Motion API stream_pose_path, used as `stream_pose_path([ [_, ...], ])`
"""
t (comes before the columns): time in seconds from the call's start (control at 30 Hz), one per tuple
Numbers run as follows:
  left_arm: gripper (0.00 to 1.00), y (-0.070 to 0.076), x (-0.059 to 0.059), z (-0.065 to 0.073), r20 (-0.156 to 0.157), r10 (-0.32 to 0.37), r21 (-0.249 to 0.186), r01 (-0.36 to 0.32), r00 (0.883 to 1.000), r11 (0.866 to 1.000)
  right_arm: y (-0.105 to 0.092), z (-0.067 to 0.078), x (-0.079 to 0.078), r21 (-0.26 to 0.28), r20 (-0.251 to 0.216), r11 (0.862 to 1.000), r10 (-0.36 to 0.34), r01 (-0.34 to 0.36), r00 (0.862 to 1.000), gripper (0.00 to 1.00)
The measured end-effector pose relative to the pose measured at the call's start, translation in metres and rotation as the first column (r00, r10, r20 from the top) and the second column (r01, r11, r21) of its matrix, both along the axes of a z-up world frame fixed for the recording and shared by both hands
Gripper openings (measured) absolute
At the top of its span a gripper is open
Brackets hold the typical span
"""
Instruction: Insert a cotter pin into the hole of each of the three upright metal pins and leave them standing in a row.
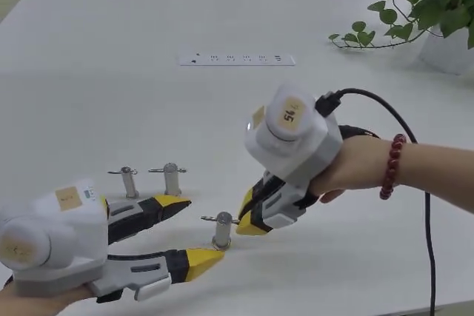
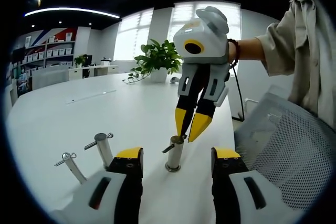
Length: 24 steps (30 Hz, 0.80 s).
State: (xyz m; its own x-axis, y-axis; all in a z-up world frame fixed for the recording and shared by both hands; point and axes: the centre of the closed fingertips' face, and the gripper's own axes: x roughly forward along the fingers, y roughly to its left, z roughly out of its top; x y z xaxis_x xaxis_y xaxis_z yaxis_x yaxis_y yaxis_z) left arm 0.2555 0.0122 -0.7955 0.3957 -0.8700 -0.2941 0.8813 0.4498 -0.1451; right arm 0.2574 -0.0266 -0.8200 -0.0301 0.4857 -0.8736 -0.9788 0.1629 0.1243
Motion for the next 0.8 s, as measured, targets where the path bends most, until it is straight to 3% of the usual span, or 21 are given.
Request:
stream_pose_path([
  [0.23, 0.52, 0.0034, -0.0034, 0.0052, 0.001, -0.001, -0.002, 0.001, 1.000, 1.000, 0.0009, -0.0012, 0.0001, 0.006, 0.016, 1.000, 0.007, -0.007, 1.000, 0.05],
  [0.8, 0.52, 0.0095, -0.0051, 0.0064, -0.003, 0.002, 0.003, -0.002, 1.000, 1.000, 0.0053, -0.0009, 0.0032, 0.012, 0.023, 1.000, 0.021, -0.022, 0.999, 0.05],
])
